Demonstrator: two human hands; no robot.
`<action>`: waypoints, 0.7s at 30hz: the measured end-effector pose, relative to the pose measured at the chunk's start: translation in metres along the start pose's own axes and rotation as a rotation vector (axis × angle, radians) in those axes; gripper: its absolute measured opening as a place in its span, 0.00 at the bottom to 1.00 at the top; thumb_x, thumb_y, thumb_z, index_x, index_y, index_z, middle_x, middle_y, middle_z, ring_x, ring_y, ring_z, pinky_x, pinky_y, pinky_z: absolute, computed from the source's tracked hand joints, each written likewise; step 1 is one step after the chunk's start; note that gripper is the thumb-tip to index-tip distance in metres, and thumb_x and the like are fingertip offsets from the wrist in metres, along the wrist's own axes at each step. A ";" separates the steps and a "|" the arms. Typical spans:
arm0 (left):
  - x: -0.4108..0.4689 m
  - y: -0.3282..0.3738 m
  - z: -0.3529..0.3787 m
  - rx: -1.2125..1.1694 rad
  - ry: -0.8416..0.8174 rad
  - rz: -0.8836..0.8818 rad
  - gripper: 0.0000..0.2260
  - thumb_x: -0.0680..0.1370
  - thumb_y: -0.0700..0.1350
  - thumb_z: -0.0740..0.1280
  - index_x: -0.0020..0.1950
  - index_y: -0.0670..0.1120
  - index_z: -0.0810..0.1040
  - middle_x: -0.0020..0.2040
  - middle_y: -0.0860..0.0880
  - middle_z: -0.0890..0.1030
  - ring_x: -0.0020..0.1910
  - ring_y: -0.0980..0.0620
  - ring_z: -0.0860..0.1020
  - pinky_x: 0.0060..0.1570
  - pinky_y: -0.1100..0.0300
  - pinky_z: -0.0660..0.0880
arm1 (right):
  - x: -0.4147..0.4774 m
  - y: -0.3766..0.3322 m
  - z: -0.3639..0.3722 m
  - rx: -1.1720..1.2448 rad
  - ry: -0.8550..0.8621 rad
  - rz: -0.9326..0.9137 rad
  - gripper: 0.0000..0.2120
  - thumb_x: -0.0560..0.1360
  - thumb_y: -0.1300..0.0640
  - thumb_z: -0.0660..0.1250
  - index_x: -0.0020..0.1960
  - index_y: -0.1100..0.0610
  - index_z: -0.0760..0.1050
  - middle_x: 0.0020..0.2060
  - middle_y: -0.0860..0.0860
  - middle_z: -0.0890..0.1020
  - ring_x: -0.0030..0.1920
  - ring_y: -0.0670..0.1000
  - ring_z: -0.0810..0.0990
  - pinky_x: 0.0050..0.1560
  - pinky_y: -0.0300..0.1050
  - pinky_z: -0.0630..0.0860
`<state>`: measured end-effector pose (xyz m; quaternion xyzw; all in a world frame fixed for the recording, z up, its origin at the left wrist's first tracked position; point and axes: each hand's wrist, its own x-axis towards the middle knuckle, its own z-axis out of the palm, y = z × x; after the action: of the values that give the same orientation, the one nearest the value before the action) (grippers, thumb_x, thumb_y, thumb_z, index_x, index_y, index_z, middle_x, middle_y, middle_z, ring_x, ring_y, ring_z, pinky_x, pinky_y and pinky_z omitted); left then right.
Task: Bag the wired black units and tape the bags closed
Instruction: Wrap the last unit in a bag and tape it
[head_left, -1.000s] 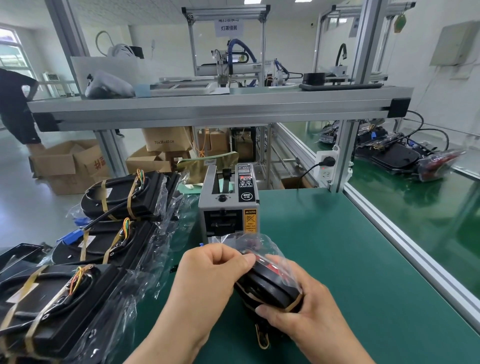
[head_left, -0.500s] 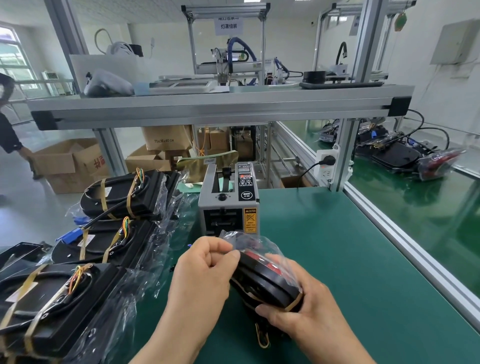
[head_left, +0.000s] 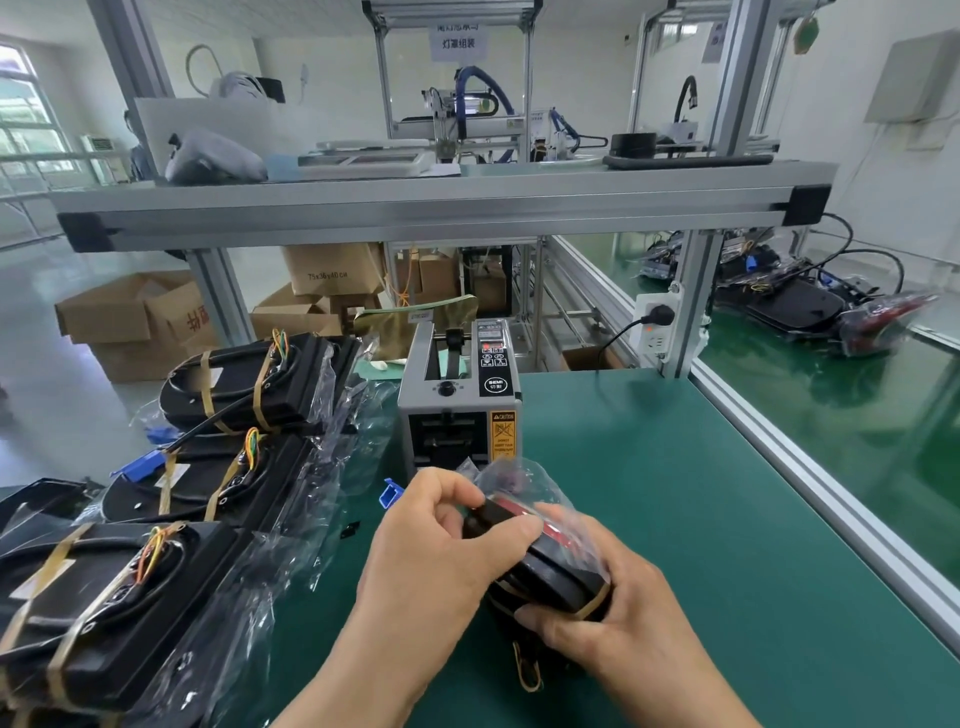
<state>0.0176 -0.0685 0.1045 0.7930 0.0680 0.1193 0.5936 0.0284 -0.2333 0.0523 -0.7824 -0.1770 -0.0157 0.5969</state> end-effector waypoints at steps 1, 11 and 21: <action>0.001 -0.001 -0.002 -0.031 -0.025 -0.005 0.20 0.56 0.61 0.76 0.42 0.55 0.76 0.26 0.59 0.65 0.26 0.59 0.63 0.30 0.66 0.64 | 0.000 0.000 0.000 0.000 0.001 -0.004 0.32 0.62 0.67 0.78 0.56 0.36 0.79 0.48 0.43 0.86 0.48 0.44 0.85 0.46 0.31 0.77; 0.008 -0.008 -0.009 -0.342 -0.116 -0.149 0.05 0.77 0.39 0.69 0.42 0.44 0.80 0.29 0.51 0.71 0.25 0.55 0.63 0.28 0.66 0.62 | 0.002 0.000 0.002 0.012 0.007 -0.029 0.35 0.61 0.64 0.79 0.57 0.32 0.77 0.48 0.43 0.86 0.49 0.44 0.85 0.47 0.31 0.77; 0.000 -0.024 -0.002 -0.281 -0.095 0.107 0.13 0.70 0.42 0.78 0.46 0.59 0.82 0.31 0.57 0.73 0.30 0.59 0.71 0.34 0.70 0.72 | 0.003 0.000 0.000 0.103 -0.006 -0.034 0.32 0.59 0.61 0.78 0.56 0.34 0.78 0.47 0.45 0.86 0.48 0.44 0.85 0.45 0.30 0.76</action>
<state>0.0181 -0.0599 0.0823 0.7094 -0.0199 0.1216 0.6940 0.0308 -0.2328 0.0530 -0.7474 -0.1928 -0.0142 0.6356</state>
